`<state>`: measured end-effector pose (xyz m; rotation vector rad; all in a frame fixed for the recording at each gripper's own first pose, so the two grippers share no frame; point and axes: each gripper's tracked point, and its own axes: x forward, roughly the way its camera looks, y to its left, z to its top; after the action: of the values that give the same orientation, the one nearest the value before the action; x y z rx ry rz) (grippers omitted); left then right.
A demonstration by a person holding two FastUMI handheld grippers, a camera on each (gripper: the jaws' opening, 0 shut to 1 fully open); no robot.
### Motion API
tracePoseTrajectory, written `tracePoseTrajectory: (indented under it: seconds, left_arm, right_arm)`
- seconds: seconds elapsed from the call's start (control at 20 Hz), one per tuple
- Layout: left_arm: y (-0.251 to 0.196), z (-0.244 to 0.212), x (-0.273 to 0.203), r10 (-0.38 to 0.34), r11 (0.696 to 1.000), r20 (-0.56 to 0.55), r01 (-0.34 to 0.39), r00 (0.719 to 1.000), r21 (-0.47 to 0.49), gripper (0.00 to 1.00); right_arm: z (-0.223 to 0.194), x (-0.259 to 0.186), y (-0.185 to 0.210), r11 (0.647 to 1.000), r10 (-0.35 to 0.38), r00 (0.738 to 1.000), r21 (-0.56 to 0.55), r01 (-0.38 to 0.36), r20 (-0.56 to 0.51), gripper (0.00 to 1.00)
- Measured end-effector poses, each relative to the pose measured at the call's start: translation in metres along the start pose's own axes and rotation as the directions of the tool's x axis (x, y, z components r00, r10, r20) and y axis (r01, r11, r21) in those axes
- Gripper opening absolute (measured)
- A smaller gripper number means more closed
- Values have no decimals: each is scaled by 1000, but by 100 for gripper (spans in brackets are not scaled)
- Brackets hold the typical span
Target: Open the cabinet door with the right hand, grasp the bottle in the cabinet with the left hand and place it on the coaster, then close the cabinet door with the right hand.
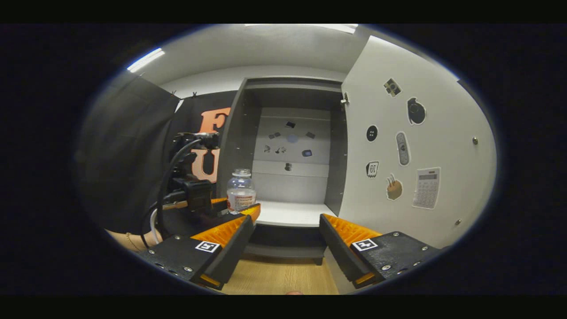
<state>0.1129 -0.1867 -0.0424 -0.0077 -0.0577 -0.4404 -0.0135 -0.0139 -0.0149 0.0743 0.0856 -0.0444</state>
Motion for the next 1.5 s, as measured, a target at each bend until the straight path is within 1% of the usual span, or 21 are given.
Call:
tracePoseTrajectory:
  seconds: [0.1,0.15,0.3,0.35,0.4,0.55,0.75,0.9,0.95,1.0,1.15,1.3,1.35,1.4,1.5]
  left_arm:
    - [9,-10,-30,38,999,4,-38,999,15,80]
    - [12,-17,-43,54,998,3,-54,999,25,82]
    - [20,-38,-76,76,996,-9,-75,997,49,83]
    - [22,-45,-85,72,996,-10,-71,997,44,82]
    - [24,-55,-95,71,997,-17,-70,997,41,82]
    - [31,-83,-119,62,997,-28,-60,998,49,82]
    - [37,-140,-149,32,999,-75,-30,997,40,82]
    - [45,-179,-159,12,1000,-124,-13,992,-8,82]
    - [48,-192,-164,14,1000,-137,-17,990,-21,81]
    - [52,-202,-169,19,999,-144,-23,989,-26,82]
    - [59,-229,-175,38,998,-131,-43,991,-34,82]
    - [60,-259,-174,50,998,-145,-56,988,-40,82]
    - [59,-269,-174,52,997,-165,-60,985,-46,81]
    - [61,-276,-175,60,996,-179,-70,982,-48,82]
    - [63,-286,-175,71,996,-192,-81,979,-42,82]
  right_arm:
    - [-7,0,5,1000,26,1000,13,-26,-9,93]
    - [-11,0,10,999,42,999,29,-42,-16,93]
    - [-21,-5,26,995,67,997,83,-63,-49,93]
    - [-21,-5,31,994,65,997,91,-60,-49,89]
    - [-23,-6,35,995,57,997,91,-52,-52,93]
    - [-33,-11,54,996,52,996,77,-46,-77,93]
    - [-42,-19,63,999,-18,996,31,21,-84,93]
    - [-47,-27,71,999,-45,995,-1,45,-85,93]
    - [-48,-29,74,999,-48,995,-20,46,-84,93]
    - [-51,-31,77,998,-50,995,-41,47,-83,93]
    - [-63,-30,83,995,-60,994,-91,51,-93,93]
    - [-78,-27,93,999,-23,991,-42,17,-130,94]
    - [-84,-26,92,999,-16,989,-33,11,-148,96]
    - [-91,-24,89,999,-25,986,-38,19,-165,94]
    - [-95,-25,83,998,-37,983,-57,27,-177,95]
